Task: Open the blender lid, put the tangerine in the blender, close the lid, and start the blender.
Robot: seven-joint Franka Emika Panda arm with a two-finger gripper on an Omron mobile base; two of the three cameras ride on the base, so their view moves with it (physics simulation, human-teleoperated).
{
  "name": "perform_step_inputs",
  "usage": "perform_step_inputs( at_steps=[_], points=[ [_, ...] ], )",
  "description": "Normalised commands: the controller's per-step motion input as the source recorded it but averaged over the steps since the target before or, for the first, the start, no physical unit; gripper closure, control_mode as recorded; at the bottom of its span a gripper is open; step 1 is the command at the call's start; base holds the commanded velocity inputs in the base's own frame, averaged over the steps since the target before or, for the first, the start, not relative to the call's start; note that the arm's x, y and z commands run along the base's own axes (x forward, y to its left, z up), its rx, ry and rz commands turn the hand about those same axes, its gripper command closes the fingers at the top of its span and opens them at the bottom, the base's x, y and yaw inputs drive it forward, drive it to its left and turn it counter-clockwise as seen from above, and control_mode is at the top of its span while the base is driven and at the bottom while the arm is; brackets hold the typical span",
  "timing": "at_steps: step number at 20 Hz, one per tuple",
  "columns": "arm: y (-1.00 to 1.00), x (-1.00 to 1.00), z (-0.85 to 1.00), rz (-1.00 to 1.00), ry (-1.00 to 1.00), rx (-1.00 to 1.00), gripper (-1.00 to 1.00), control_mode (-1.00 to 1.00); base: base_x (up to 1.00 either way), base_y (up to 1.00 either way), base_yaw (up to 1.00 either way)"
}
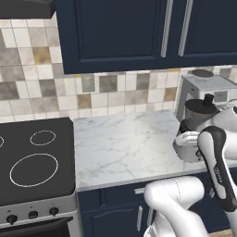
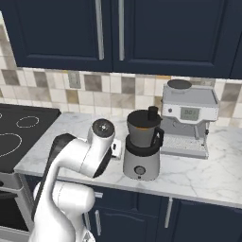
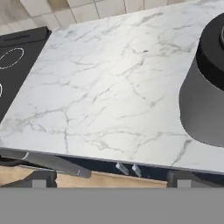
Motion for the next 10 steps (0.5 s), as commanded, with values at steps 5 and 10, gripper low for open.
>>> perform_step_inputs(
  at_steps=[5, 10],
  points=[
    [-0.82, -0.26, -0.32, 0.19, -0.22, 0.32, -1.00, -1.00, 0.00, 0.00, 0.00],
    [-0.88, -0.10, -0.28, 0.20, -0.21, 0.29, -1.00, -1.00, 0.00, 0.00, 0.00]
  ],
)
